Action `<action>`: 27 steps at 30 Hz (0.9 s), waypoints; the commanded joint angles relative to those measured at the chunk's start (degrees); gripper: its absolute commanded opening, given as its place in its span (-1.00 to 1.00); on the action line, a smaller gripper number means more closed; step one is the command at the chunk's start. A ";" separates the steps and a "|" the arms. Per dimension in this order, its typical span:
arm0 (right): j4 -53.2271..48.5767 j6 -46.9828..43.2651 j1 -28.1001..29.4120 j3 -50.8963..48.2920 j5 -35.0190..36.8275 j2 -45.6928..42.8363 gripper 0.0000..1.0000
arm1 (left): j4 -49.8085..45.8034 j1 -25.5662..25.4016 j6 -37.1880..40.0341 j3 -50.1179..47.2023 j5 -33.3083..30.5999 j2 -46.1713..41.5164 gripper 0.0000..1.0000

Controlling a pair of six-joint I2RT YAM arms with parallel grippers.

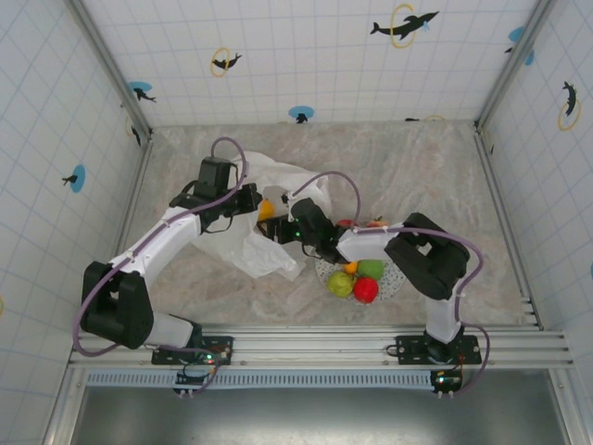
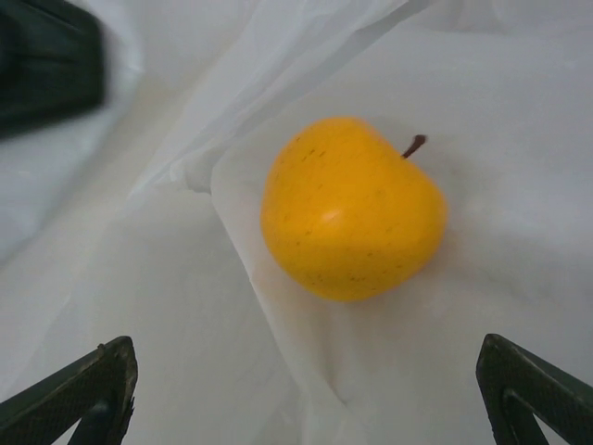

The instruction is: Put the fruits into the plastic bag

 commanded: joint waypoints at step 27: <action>-55.68 -8.50 -5.40 -10.21 8.46 -41.35 0.76 | 1.57 0.55 3.15 -2.46 3.97 2.00 -1.00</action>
